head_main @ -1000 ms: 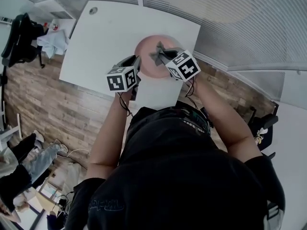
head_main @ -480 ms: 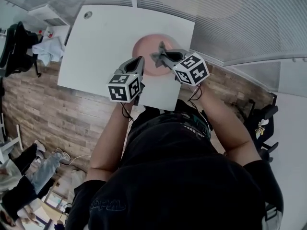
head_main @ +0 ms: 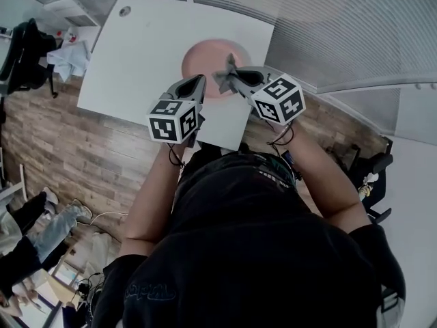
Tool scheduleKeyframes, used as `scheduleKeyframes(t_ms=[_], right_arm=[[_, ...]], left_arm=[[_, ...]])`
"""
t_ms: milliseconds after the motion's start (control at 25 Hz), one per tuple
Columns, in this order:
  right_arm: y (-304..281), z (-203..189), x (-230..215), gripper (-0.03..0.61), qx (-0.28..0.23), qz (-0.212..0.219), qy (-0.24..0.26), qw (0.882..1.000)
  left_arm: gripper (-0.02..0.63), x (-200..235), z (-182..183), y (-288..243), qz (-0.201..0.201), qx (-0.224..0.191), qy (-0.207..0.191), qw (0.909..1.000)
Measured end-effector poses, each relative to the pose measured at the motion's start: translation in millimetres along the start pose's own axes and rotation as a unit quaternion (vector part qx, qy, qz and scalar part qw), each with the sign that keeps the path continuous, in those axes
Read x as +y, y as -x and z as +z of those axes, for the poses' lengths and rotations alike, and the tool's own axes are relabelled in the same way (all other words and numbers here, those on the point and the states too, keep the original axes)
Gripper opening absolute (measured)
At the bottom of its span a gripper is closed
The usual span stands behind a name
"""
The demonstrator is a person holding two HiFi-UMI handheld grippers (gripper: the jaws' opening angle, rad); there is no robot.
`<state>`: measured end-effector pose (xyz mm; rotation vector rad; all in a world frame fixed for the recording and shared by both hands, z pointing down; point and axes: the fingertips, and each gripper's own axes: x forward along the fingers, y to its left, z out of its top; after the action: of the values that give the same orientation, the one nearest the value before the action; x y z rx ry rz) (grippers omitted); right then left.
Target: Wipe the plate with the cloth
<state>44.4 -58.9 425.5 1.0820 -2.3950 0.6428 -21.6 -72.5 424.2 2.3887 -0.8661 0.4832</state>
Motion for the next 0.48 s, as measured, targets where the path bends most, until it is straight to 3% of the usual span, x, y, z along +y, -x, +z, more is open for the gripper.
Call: scheduleKeyframes(t_ms=[480], right_arm=[[65,-40,24,0.036,-0.012,0.048,0.028,0.998]], left_arm=[[0.017,-84,-39,26,0.037,-0.023,0.018,0.9989]])
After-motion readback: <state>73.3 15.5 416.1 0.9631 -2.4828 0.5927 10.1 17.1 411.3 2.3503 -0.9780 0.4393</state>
